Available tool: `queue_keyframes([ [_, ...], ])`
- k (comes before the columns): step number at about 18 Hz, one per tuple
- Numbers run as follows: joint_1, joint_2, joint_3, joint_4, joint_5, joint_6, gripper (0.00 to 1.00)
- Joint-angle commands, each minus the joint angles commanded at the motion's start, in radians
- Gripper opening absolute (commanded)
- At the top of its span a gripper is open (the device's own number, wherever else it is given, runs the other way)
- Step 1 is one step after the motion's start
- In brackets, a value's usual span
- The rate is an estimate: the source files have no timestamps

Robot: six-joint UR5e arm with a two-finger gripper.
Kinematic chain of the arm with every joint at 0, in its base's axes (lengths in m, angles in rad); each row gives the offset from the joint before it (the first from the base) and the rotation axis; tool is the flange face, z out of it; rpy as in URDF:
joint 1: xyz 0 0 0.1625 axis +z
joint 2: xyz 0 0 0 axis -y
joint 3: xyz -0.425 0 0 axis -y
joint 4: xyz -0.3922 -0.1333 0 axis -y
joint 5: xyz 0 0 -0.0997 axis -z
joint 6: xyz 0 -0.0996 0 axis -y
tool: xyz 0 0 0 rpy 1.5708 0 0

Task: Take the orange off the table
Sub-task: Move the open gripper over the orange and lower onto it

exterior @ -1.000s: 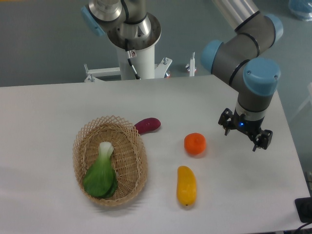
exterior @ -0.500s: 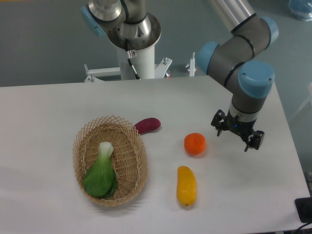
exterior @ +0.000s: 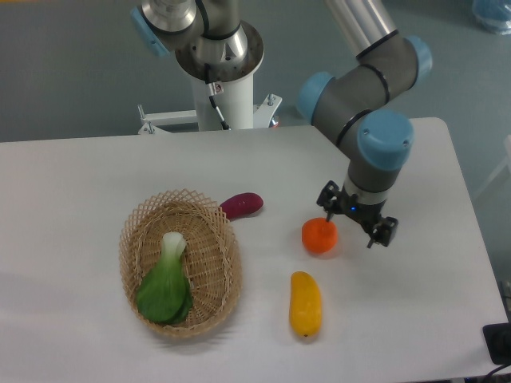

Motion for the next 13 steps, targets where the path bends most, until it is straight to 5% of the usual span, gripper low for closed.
queue_keyframes([
  [6, 0.000, 0.012, -0.100, 0.083, 0.002, 0.006, 1.00],
  [12, -0.008, 0.005, -0.123, 0.098, 0.002, 0.002, 1.00],
  [13, -0.015, -0.003, -0.126, 0.135, 0.003, -0.005, 1.00],
])
